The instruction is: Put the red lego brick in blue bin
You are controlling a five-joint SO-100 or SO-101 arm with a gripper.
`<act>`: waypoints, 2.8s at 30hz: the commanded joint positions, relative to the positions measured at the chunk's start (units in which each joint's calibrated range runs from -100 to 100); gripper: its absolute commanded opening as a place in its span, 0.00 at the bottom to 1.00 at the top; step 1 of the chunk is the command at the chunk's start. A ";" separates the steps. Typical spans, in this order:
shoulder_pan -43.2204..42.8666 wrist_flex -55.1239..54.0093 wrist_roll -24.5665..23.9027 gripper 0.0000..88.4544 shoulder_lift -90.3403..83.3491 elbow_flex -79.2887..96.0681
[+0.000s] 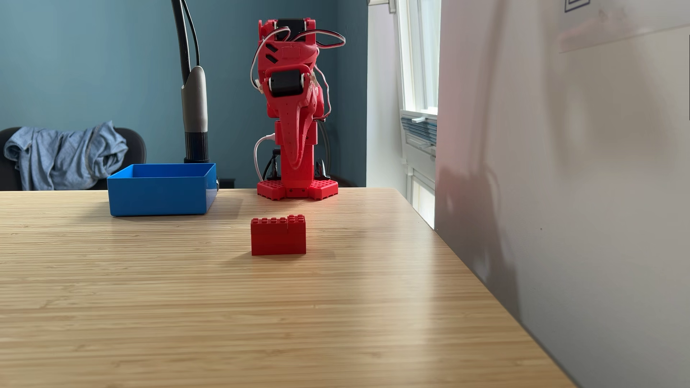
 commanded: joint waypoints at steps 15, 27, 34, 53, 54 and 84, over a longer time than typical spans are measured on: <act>6.15 -1.06 2.00 0.34 32.62 -27.13; 5.86 -0.90 3.37 0.33 49.36 -41.38; 4.92 0.08 4.00 0.32 57.48 -48.37; -0.56 0.16 3.66 0.27 69.16 -53.90; -0.63 0.16 3.61 0.27 69.57 -53.99; 2.47 2.92 1.61 0.00 72.22 -59.53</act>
